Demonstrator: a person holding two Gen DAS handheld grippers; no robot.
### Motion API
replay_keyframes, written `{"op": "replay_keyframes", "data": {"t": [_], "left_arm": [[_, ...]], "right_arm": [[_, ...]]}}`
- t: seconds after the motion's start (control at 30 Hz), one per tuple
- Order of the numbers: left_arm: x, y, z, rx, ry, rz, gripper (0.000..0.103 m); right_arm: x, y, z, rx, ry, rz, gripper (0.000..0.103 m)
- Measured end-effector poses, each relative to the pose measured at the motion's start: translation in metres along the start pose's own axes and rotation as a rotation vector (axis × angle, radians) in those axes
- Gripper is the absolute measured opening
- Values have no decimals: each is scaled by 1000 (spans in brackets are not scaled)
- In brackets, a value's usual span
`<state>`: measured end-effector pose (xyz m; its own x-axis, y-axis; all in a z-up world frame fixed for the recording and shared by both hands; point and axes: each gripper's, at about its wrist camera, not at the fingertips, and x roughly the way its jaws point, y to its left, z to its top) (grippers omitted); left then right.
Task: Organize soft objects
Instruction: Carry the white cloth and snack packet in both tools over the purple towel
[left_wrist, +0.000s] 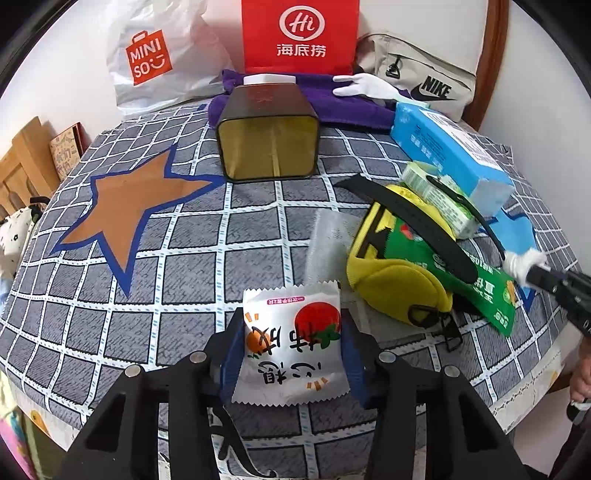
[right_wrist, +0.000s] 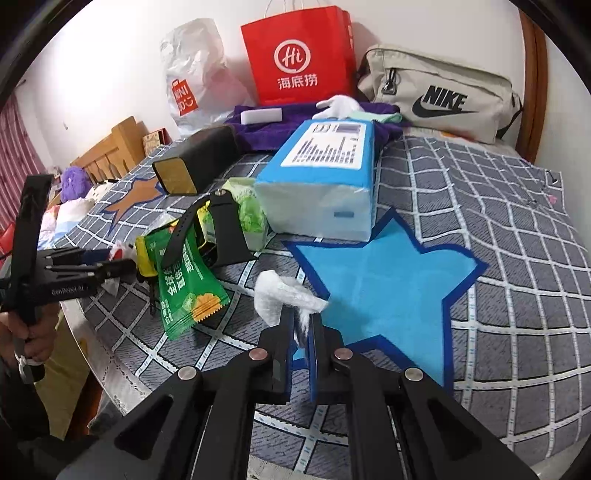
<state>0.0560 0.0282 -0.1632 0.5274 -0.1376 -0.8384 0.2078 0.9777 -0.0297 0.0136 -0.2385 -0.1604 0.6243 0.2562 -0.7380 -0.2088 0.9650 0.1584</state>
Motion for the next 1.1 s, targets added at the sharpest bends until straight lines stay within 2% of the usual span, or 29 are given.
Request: {"op": "replay_keyframes", "data": {"t": [0.1,0.17,0.2,0.37,0.53,0.57,0.63,0.67,0.9,1.1], "left_arm": [[1,4,2,-10,-1,2,45],[1,8,4,-27,-1,-9,45],[2,9,4,-33,0,-12,45],[4,11,9,-39,4,-13,45],[5,9,10,-29,9,-6,45],[5,9,11,-32,10,-7,45],[5,10,12,-36,8,-9,45],[4,10,12,-36,5,-8,45],[-3,9,18,-29,-10,7,45],[-16,7,26,-32,-36,21,45]], "right_arm": [[3,1,2,0,-5,4,20],[5,2,5,-1,-8,-8,40],[6,2,6,-3,-9,-10,42],[15,12,11,-28,2,40,45],[32,22,14,-67,20,21,45],[32,23,14,-73,9,16,44],[33,25,15,-81,20,29,23],[32,26,15,-82,18,25,23],[13,24,16,-75,33,-58,23],[-9,14,20,-37,3,-113,23]]}}
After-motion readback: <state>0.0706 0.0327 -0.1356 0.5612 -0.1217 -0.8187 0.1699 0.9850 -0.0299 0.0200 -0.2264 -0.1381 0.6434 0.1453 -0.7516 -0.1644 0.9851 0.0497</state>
